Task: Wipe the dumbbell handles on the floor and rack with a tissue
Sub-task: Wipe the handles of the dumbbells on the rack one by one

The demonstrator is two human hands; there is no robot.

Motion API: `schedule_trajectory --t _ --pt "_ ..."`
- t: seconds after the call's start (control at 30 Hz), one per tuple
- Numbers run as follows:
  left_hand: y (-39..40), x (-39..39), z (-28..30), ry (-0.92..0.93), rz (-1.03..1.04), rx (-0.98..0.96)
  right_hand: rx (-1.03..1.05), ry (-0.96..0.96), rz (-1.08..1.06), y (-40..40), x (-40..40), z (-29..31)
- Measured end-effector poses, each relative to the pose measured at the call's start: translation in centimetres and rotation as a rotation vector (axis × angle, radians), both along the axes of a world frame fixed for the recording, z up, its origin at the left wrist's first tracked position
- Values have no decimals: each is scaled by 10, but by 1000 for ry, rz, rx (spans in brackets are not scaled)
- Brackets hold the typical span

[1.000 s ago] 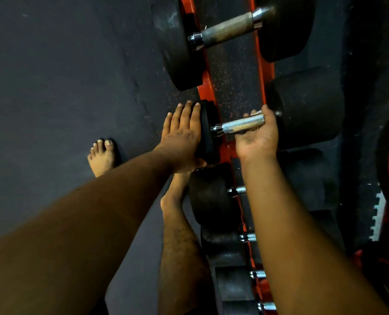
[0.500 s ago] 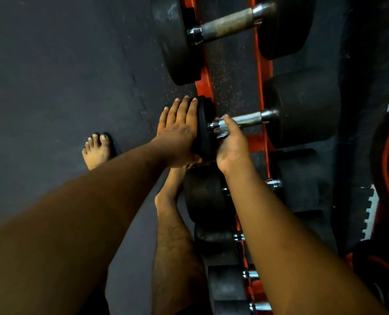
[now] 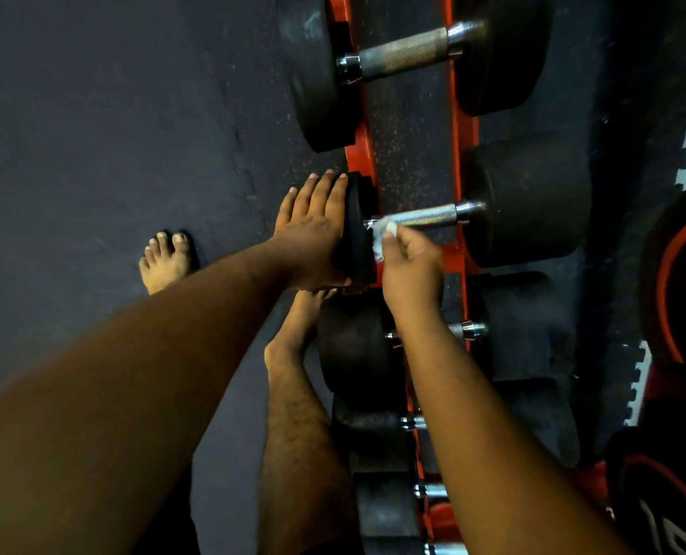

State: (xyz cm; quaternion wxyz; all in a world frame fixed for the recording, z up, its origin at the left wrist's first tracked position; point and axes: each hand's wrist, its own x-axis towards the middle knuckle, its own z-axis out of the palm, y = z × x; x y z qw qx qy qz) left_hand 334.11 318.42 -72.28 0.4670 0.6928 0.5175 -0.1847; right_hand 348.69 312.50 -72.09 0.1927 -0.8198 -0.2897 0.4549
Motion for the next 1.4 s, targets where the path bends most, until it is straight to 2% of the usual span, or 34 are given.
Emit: schedule_trajectory --t 0.1,0.2,0.3,0.47,0.57,0.73,0.8,0.9,1.03,1.1,1.23,1.33,1.4 --pt "0 0 0 1 0 -2 197 -263 341 30 12 1" --pt "1 0 0 5 0 -8 139 -462 805 50 18 -12" --pt "0 0 0 14 -3 -10 68 -507 1055 34 20 -26" --pt "-1 0 1 14 0 4 111 -595 1108 -1 25 -15" --pt "-6 -2 3 -13 16 43 118 -565 1055 -19 24 -8" --pt "-30 -6 8 -73 57 177 46 -445 608 -79 35 6" --pt "-54 -8 17 -101 32 245 32 -449 575 -104 43 15" --pt "-99 -12 30 -157 -78 293 57 -489 655 -134 51 26" --pt "-144 -11 34 -95 -192 128 48 -569 827 -150 59 25" --pt "-160 -4 29 -81 -166 20 14 -578 936 -149 64 15" --pt "-183 15 11 -93 -130 -48 -263 -559 1184 -144 69 -5" --pt "-193 38 1 -42 -80 -21 -231 -594 1257 -158 72 -9" --pt "-197 46 0 6 -33 1 -129 -646 1284 -178 76 -7"
